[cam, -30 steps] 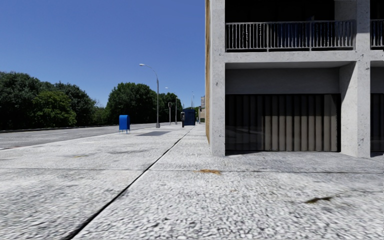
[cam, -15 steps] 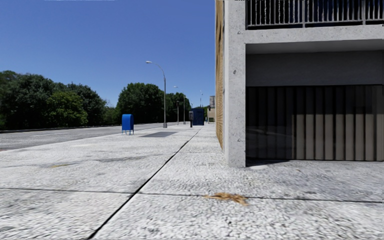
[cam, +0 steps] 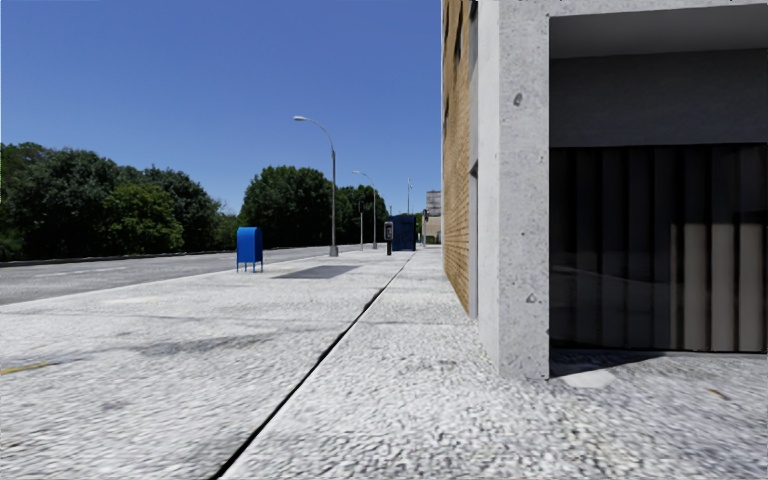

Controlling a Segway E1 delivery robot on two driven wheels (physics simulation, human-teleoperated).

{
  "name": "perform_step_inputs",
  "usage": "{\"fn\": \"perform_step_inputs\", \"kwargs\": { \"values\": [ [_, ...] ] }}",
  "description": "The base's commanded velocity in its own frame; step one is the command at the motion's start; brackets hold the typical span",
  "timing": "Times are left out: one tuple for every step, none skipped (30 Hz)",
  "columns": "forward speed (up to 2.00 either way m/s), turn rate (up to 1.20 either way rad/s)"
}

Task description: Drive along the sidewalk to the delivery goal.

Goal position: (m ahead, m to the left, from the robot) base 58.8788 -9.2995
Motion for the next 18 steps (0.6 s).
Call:
{"fn": "perform_step_inputs", "kwargs": {
  "values": [
    [2.0,0.0],
    [2.0,0.0],
    [2.0,0.0],
    [2.0,0.0],
    [2.0,0.0],
    [2.0,0.0],
    [2.0,0.0],
    [2.0,0.0],
    [2.0,0.0],
    [2.0,0.0],
    [2.0,0.0],
    [2.0,0.0],
    [2.0,0.0],
    [2.0,0.0],
    [2.0,0.0],
    [2.0,0.0],
    [2.0,0.0],
    [2.0,0.0]
  ]
}}
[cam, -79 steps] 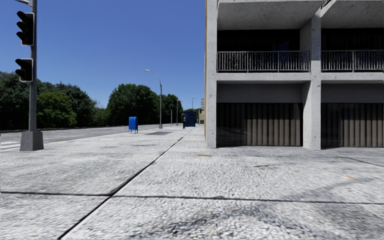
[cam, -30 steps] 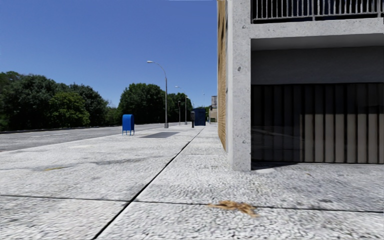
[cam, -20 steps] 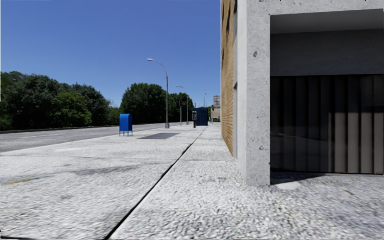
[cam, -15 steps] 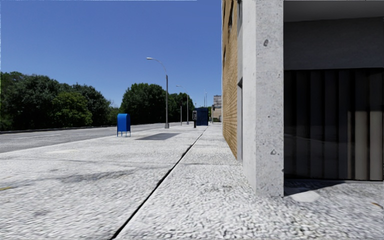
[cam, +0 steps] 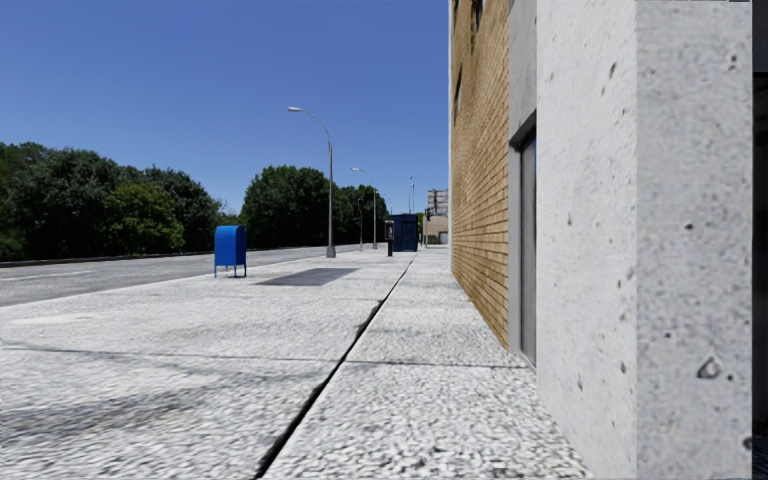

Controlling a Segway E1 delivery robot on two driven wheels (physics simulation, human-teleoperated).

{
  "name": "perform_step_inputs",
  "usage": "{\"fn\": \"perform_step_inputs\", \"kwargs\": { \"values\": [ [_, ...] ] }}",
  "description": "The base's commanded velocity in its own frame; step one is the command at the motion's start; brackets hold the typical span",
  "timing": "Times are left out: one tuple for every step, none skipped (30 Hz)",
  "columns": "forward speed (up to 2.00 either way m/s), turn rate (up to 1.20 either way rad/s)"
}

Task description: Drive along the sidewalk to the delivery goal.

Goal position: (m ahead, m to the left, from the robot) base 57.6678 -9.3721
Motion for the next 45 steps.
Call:
{"fn": "perform_step_inputs", "kwargs": {
  "values": [
    [2.0,0.0],
    [2.0,0.0],
    [2.0,0.0],
    [2.0,0.0],
    [2.0,0.0],
    [2.0,0.0],
    [2.0,0.0],
    [2.0,0.0],
    [2.0,0.0],
    [2.0,0.0],
    [2.0,0.0],
    [2.0,0.0],
    [2.0,0.0],
    [2.0,0.0],
    [2.0,0.0],
    [2.0,0.0],
    [2.0,0.0],
    [2.0,0.0],
    [2.0,0.0],
    [2.0,-0.06],
    [2.0,-0.18],
    [2.0,-0.22],
    [2.0,-0.23],
    [2.0,-0.23],
    [2.0,-0.23],
    [2.0,-0.23],
    [2.0,-0.23],
    [2.0,-0.23],
    [2.0,-0.23],
    [2.0,-0.23],
    [2.0,-0.23],
    [2.0,-0.23],
    [2.0,-0.23],
    [2.0,-0.23],
    [2.0,-0.23],
    [2.0,-0.23],
    [2.0,-0.23],
    [2.0,-0.23],
    [2.0,-0.23],
    [2.0,-0.23],
    [2.0,-0.23],
    [2.0,-0.23],
    [2.0,-0.23],
    [2.0,-0.23],
    [2.0,-0.23]
  ]
}}
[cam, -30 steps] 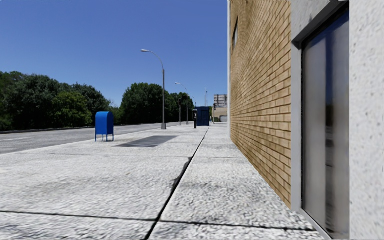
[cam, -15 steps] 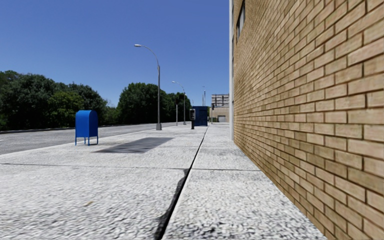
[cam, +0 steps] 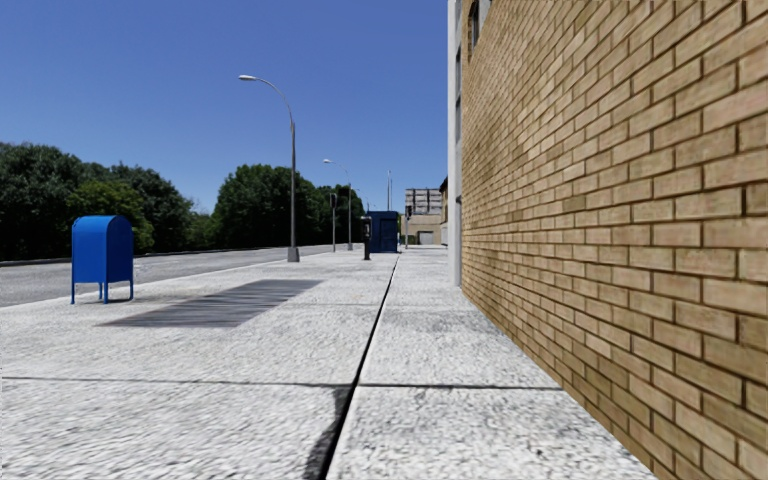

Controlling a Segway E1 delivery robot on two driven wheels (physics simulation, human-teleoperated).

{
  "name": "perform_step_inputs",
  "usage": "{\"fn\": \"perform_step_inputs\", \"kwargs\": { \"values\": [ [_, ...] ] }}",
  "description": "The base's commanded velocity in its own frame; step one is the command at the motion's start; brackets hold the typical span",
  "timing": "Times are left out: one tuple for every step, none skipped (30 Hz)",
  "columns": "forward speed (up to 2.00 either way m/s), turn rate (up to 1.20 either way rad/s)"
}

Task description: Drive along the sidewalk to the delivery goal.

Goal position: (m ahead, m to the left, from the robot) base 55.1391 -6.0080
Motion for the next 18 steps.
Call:
{"fn": "perform_step_inputs", "kwargs": {
  "values": [
    [2.0,-0.18],
    [2.0,-0.15],
    [2.0,-0.14],
    [2.0,-0.14],
    [2.0,-0.14],
    [2.0,-0.14],
    [2.0,-0.14],
    [2.0,-0.14],
    [2.0,-0.14],
    [2.0,-0.14],
    [2.0,-0.14],
    [2.0,-0.14],
    [2.0,-0.14],
    [2.0,-0.14],
    [2.0,-0.18],
    [2.0,-0.23],
    [2.0,-0.24],
    [2.0,-0.25]
  ]
}}
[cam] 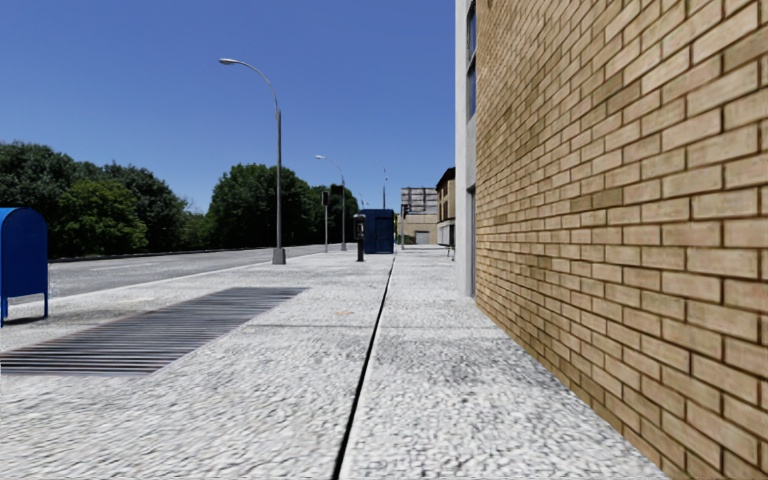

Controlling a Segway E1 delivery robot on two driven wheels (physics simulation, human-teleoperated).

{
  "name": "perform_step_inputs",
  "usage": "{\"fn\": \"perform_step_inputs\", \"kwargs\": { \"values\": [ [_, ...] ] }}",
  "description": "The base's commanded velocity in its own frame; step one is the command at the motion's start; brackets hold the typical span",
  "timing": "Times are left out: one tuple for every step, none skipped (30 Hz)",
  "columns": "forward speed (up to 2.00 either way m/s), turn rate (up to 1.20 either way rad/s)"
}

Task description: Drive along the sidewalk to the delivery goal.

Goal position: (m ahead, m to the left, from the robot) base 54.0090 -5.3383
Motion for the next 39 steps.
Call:
{"fn": "perform_step_inputs", "kwargs": {
  "values": [
    [2.0,-0.25],
    [2.0,-0.25],
    [2.0,-0.25],
    [2.0,-0.25],
    [2.0,-0.25],
    [2.0,-0.25],
    [2.0,-0.25],
    [2.0,-0.25],
    [2.0,-0.25],
    [2.0,-0.23],
    [2.0,-0.05],
    [2.0,-0.05],
    [2.0,0.0],
    [2.0,0.0],
    [2.0,0.0],
    [2.0,0.0],
    [2.0,0.0],
    [2.0,0.0],
    [2.0,0.0],
    [2.0,0.0],
    [2.0,0.0],
    [2.0,0.0],
    [2.0,0.0],
    [2.0,0.0],
    [2.0,0.0],
    [2.0,0.0],
    [2.0,0.0],
    [2.0,0.0],
    [2.0,0.0],
    [2.0,0.0],
    [2.0,0.0],
    [2.0,0.0],
    [2.0,0.0],
    [2.0,0.0],
    [2.0,0.0],
    [2.0,0.0],
    [2.0,0.0],
    [2.0,0.0],
    [2.0,0.0]
  ]
}}
